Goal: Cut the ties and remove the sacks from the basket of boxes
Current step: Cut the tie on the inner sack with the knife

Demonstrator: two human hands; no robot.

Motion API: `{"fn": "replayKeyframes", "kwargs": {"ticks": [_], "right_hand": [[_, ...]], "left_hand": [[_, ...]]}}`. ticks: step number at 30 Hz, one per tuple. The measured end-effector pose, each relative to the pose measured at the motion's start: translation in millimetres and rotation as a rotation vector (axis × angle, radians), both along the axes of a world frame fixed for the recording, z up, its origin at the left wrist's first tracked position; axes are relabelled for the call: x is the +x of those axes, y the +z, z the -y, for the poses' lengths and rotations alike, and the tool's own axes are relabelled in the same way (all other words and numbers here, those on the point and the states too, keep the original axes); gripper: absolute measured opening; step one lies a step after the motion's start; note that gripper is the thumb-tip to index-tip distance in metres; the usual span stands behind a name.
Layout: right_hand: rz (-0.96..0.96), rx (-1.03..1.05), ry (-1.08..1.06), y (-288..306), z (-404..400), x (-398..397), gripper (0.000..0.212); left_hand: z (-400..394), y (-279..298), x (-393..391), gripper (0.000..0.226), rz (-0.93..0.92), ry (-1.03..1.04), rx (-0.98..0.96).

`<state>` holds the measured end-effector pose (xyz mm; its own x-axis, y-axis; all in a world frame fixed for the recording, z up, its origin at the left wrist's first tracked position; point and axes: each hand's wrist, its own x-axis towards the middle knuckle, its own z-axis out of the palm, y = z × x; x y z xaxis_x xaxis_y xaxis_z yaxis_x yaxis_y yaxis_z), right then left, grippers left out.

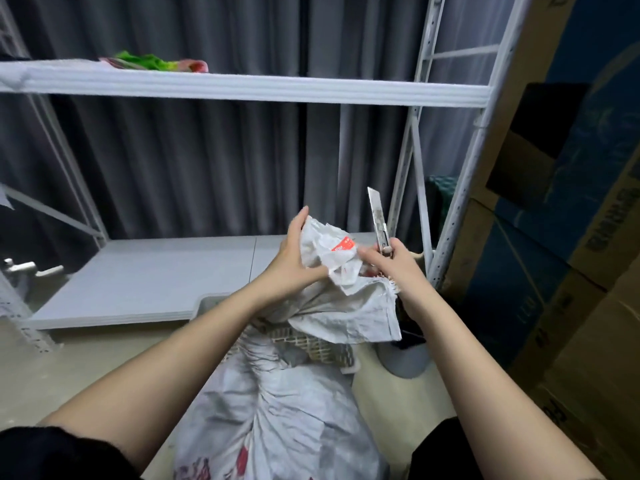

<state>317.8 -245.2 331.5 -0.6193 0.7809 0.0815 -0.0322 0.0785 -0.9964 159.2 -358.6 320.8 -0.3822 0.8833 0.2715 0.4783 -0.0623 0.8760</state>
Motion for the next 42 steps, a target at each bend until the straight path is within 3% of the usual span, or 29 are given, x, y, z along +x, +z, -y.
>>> {"fn": "replayKeyframes", "kwargs": {"ticks": [3, 6, 9, 13, 19, 21, 24, 26, 28, 31, 34, 37, 40, 42], "right_hand": [[-0.013, -0.097, 0.101, 1, 11, -8, 0.017], [-0.051, -0.145, 0.06, -13, 31, -17, 0.019], [-0.057, -0.052, -0.036, -28, 49, -24, 0.025], [-0.057, -0.018, -0.071, -49, 67, -30, 0.026], [-0.063, -0.091, -0.012, -67, 76, -30, 0.02], [-0.061, -0.136, 0.004, -68, 80, -28, 0.016], [-0.058, -0.316, -0.049, -70, 77, -24, 0.014], [-0.031, -0.539, 0.011, -72, 74, -20, 0.009], [-0.129, -0.819, 0.122, -74, 74, -20, 0.018], [-0.306, -0.967, 0.053, -80, 81, -32, 0.025], [-0.402, -1.01, -0.099, -92, 94, -48, 0.014], [-0.418, -0.91, -0.252, -99, 107, -54, 0.02], [-0.314, -0.74, -0.26, -95, 106, -45, 0.01], [-0.218, -0.657, -0.182, -93, 96, -32, 0.014]], "left_hand": [[1, 7, -7, 0.076, -0.102, -0.016, -0.09], [0, 10, -5, 0.049, -0.138, 0.141, -0.193], [1, 10, 0, 0.034, -0.518, 0.324, -0.321], [6, 8, -5, 0.03, -0.948, 0.199, -0.232], [12, 8, -17, 0.04, -1.241, 0.056, -0.382], [12, 8, -19, 0.041, -1.228, 0.009, -0.468], [19, 5, -23, 0.033, -0.992, -0.069, -0.554], [23, 0, -25, 0.043, -0.889, -0.067, -0.564], [27, -5, -24, 0.061, -0.875, -0.052, -0.588], [31, -15, -20, 0.075, -0.907, -0.073, -0.584], [36, -15, -17, 0.072, -0.893, -0.095, -0.591], [40, -16, -22, 0.057, -0.899, -0.081, -0.604], [43, -21, -31, 0.03, -0.86, -0.062, -0.574], [46, -21, -35, 0.038, -0.82, -0.033, -0.563]]}}
